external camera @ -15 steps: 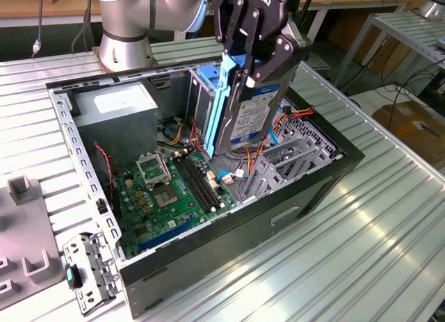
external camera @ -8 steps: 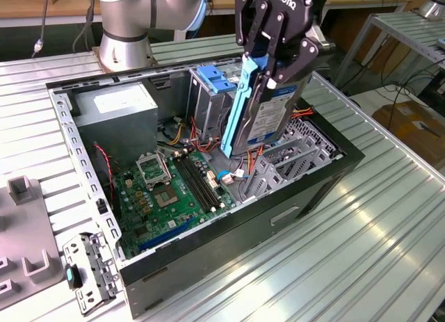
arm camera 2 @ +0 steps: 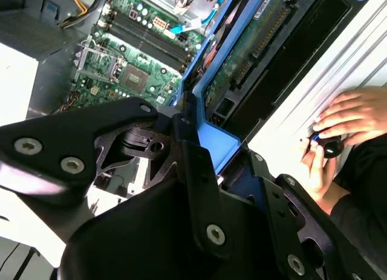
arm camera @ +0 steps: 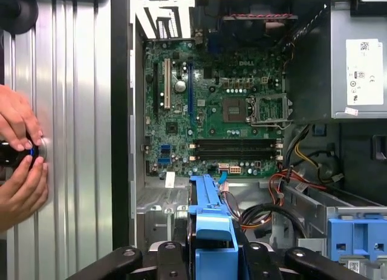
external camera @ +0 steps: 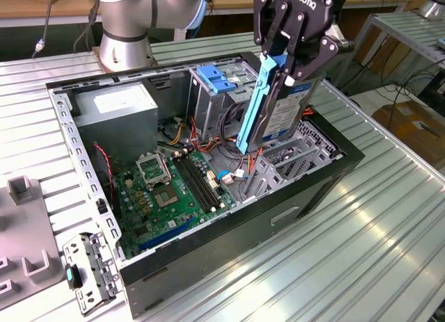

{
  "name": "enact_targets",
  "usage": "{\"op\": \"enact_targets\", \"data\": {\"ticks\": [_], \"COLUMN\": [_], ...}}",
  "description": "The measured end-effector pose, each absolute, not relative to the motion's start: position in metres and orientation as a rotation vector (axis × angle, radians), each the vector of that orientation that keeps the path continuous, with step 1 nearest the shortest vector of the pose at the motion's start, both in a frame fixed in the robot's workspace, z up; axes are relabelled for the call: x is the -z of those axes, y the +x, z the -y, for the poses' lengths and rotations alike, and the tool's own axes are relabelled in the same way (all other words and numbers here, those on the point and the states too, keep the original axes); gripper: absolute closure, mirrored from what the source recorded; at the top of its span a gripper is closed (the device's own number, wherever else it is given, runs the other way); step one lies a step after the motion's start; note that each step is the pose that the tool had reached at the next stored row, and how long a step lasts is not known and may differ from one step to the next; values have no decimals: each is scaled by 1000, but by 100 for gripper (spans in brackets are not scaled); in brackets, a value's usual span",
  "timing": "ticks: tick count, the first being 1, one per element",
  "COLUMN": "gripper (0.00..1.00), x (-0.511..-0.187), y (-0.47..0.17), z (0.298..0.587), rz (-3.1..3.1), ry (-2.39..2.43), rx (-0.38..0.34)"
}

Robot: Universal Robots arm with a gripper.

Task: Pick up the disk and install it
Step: 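Insert the disk into the insertion slot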

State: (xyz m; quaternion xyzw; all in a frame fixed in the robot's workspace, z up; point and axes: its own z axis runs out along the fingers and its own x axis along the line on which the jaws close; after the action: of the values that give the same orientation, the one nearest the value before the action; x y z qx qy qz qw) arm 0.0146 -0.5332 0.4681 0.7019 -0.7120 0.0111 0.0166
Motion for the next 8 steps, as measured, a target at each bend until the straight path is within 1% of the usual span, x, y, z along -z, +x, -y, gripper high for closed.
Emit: {"op": "enact_targets", "data": {"ticks": [8], "gripper": [63], "x": [-466], "y": [40], "z": [536], "rz": [2210], "ry": [2179], "rx": [-42]}}
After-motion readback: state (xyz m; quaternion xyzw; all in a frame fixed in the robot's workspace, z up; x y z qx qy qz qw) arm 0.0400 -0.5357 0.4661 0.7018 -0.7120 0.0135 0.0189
